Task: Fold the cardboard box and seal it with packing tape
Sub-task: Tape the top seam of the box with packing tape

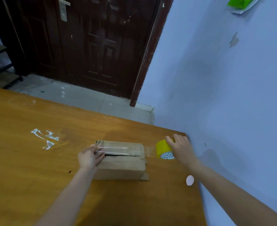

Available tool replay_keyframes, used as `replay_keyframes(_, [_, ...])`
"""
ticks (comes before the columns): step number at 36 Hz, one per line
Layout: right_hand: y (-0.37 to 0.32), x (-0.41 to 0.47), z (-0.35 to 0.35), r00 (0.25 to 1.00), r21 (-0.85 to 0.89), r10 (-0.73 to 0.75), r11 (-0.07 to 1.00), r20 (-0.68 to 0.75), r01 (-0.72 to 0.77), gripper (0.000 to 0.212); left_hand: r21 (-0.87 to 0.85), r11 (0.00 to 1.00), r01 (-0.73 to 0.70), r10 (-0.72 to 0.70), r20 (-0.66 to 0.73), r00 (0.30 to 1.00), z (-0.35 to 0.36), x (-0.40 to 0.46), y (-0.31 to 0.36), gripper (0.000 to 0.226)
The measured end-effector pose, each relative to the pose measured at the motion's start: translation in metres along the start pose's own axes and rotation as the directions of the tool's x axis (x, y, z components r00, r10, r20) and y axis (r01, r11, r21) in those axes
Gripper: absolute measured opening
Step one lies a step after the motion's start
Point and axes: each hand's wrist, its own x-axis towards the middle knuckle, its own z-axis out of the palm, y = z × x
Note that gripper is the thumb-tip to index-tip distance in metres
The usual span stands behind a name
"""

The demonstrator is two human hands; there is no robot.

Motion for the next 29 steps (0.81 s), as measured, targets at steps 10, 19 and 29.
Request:
replay_keyframes(10, [-0.003,-0.002,0.002,0.999,-0.002,-0.015,1.000,-0.045,0.015,0.055,-0.153,0.971,0.183,-0.149,0.208,0.967,-0.015,0.005,0.004,0.020])
replay_keyframes(19, [-0.026,0.000,0.018,1.000,0.057,-0.016,0.998,0.014,0.016,0.057,-0.265,0.891,0.368,-0.286,0.303,0.909,-0.021,0.002,0.017,0.025])
replay_keyframes(29, [-0.033,0.004,0.027,1.000,0.084,-0.006,0.996,0.026,0.004,0.054,-0.276,0.862,0.426,-0.330,0.332,0.884,-0.028,0.010,0.017,0.060])
